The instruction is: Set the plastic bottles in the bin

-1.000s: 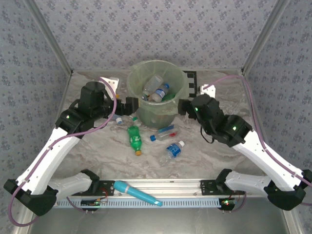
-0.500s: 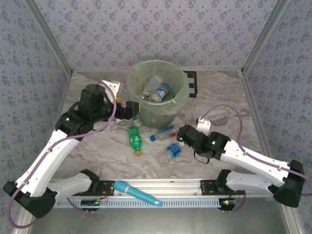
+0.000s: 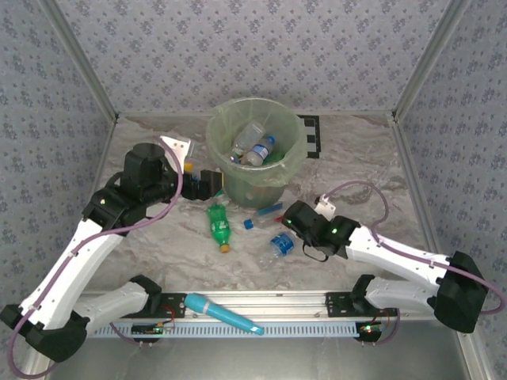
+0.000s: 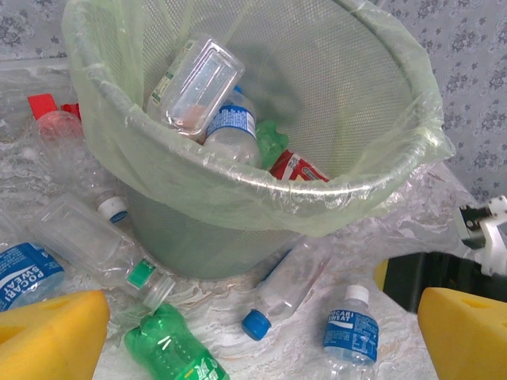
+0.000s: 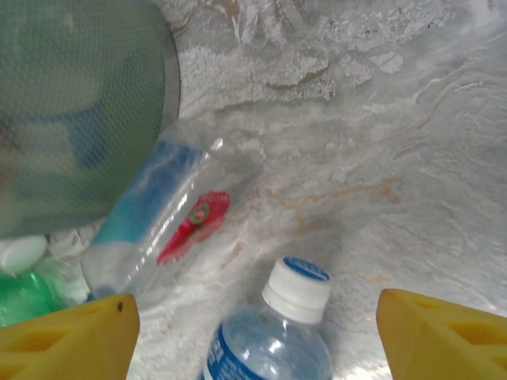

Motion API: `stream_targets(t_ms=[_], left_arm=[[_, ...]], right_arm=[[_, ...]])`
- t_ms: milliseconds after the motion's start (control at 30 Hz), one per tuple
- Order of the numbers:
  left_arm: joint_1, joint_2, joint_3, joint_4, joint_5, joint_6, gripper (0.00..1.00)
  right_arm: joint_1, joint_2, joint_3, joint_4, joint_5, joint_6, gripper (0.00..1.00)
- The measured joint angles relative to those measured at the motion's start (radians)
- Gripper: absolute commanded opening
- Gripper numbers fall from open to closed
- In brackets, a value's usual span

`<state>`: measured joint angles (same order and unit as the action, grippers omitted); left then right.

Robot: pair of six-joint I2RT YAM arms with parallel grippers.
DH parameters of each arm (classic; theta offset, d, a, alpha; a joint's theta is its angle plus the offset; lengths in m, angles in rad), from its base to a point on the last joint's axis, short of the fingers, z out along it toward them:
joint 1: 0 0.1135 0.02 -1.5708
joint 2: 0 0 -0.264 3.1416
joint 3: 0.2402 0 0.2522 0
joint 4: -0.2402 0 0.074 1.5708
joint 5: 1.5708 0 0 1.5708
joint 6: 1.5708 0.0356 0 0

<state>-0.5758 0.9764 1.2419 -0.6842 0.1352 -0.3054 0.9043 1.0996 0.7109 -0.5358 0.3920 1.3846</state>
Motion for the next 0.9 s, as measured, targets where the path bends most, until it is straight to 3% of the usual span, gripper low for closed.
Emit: stream_targets(t_ms=[367,900], left_arm=[[0.0,-0.021,-0.009,-0.005,0.0,-0.011,1.0],[0.0,-0.025,-0.009,-0.024,-0.024,-0.014,1.0]], right_arm=[[-0.133,0.087,-0.033,0.267,-0.135,0.064,0.73],[-0.187,0.35,0.075,0.343,-0.287,0.094,0.73]])
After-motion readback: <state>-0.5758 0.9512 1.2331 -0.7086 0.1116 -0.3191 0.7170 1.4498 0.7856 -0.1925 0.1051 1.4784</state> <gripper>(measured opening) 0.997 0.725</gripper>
